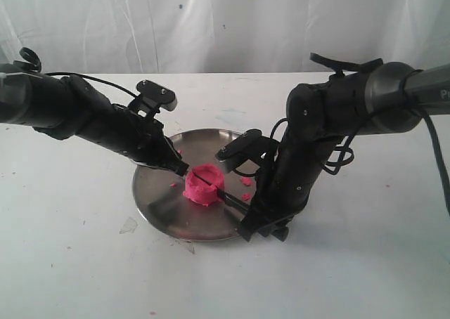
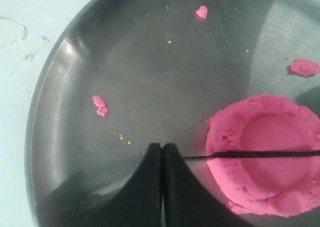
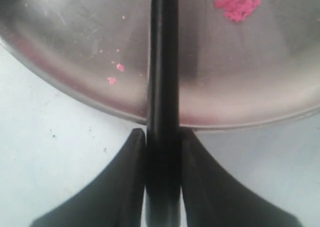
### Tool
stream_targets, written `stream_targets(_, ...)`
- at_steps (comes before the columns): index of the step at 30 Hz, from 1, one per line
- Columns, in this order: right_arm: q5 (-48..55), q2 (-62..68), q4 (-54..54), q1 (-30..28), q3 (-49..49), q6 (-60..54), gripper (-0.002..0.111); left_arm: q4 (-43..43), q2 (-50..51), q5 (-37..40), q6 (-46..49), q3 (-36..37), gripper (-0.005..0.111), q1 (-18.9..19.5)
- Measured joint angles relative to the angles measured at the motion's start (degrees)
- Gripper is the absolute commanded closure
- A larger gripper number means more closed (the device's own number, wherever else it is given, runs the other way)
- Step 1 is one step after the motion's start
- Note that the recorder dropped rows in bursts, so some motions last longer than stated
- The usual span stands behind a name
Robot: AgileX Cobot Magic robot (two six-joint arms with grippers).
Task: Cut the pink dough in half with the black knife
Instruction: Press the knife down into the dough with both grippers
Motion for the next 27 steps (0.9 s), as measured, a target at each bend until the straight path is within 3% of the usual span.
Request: stream_targets(27, 0.20, 0.13, -0.11, 0.00, -0.09, 1.57, 0.108, -2.05, 4.49, 7.97, 1.41, -5.87, 0.107, 0.00)
